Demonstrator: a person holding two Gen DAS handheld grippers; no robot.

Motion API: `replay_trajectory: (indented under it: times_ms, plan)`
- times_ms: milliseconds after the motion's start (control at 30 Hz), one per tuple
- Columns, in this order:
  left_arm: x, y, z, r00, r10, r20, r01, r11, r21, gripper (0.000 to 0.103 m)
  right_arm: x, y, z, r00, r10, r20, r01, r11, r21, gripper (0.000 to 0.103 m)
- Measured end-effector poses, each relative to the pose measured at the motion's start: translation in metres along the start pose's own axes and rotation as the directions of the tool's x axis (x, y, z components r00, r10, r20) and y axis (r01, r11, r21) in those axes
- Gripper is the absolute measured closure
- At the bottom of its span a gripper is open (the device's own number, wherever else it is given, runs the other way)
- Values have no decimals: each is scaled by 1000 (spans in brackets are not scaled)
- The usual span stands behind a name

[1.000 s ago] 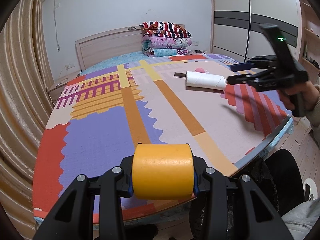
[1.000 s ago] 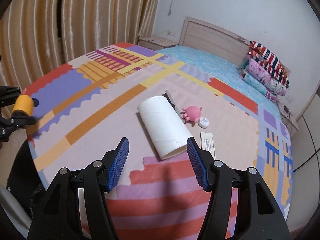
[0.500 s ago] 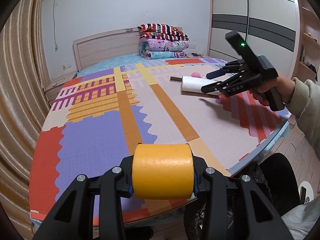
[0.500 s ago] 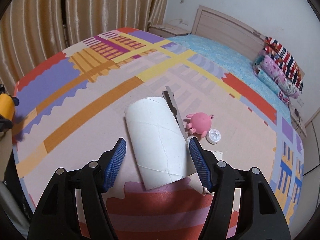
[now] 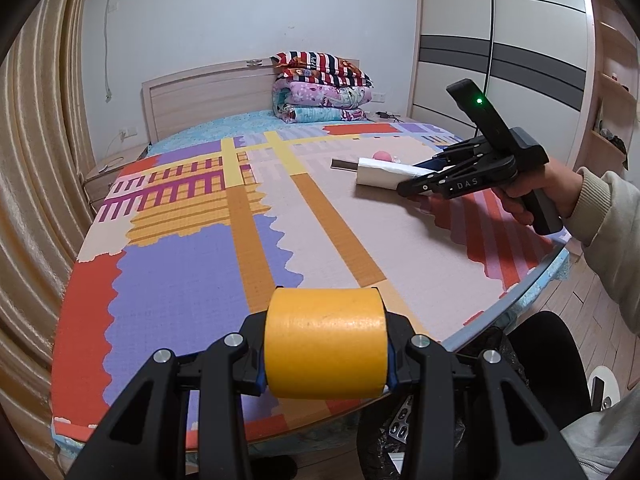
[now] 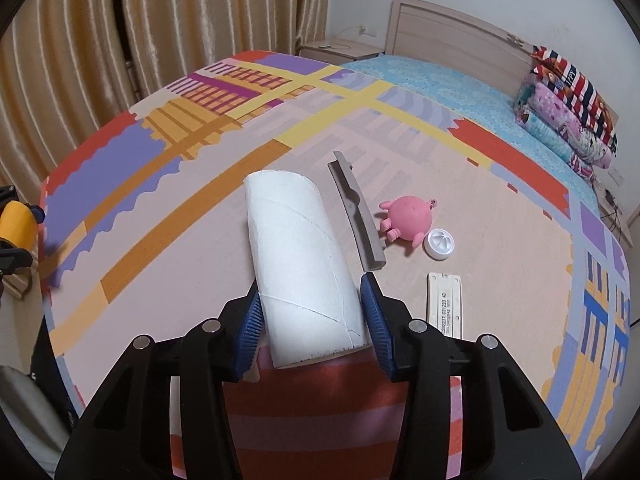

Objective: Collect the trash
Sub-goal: 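Lower tape roll and paper tube into the bin and open both tools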

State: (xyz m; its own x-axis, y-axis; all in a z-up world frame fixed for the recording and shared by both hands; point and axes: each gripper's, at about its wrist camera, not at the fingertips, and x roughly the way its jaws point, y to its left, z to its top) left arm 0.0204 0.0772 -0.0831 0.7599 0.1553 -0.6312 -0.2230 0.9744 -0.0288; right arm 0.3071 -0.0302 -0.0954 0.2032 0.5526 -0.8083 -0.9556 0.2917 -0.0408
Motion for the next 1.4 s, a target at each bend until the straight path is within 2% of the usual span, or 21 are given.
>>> replay_trajectory:
  times_ms: [233, 467, 933, 1133, 1400]
  plan:
    - [-3, -4, 1, 1000, 1, 6, -1, 1000, 12, 64, -24, 10, -11, 999, -11, 43, 10, 1000, 21, 66]
    - [-7, -20, 3, 999, -29, 14, 28, 999, 39, 64, -60, 37, -32, 996, -7, 86, 4, 1000, 30, 67]
    - [-22, -69, -10, 992, -126, -2, 126, 987, 101, 64, -117, 96, -91, 997, 33, 68, -36, 998, 43, 67]
    - [-21, -83, -26, 986, -161, -40, 164, 979, 120, 64, -125, 115, -124, 995, 78, 54, -83, 993, 89, 67]
    - [1, -93, -63, 968, -196, -156, 214, 971, 108, 64, -112, 131, -168, 989, 149, -4, -145, 970, 195, 67]
